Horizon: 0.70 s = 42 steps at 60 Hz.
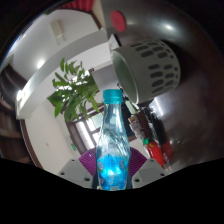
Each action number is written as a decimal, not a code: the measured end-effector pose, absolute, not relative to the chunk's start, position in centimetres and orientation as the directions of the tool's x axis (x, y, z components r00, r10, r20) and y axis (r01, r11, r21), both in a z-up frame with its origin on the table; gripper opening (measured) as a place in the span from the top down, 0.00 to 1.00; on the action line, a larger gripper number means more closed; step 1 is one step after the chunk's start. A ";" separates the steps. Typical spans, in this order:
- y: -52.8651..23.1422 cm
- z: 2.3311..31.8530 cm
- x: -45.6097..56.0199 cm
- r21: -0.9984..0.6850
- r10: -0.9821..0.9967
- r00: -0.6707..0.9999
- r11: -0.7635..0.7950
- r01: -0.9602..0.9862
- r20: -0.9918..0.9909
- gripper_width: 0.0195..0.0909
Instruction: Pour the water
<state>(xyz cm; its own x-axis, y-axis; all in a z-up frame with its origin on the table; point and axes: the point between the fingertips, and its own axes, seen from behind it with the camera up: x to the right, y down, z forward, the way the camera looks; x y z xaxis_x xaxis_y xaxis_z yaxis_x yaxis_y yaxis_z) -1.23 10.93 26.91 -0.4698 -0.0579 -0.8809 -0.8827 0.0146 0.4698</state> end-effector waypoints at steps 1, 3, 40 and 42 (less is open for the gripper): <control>10.4 27.0 -1.7 0.488 -0.055 -0.488 0.016 -0.873 -0.871 0.73; 10.7 26.8 -0.7 0.522 -0.045 -0.522 0.031 -0.853 -0.851 0.73; 5.5 33.3 -4.4 -0.521 -0.055 0.532 -0.137 -0.842 -0.845 0.69; 5.2 33.9 -3.4 -0.645 -0.068 0.658 -0.146 -0.750 -0.750 0.69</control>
<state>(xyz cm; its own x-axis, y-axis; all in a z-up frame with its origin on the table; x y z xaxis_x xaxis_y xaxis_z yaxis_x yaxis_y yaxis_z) -3.43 5.24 33.88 0.6582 -0.0678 -0.7497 -0.7500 -0.1455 -0.6453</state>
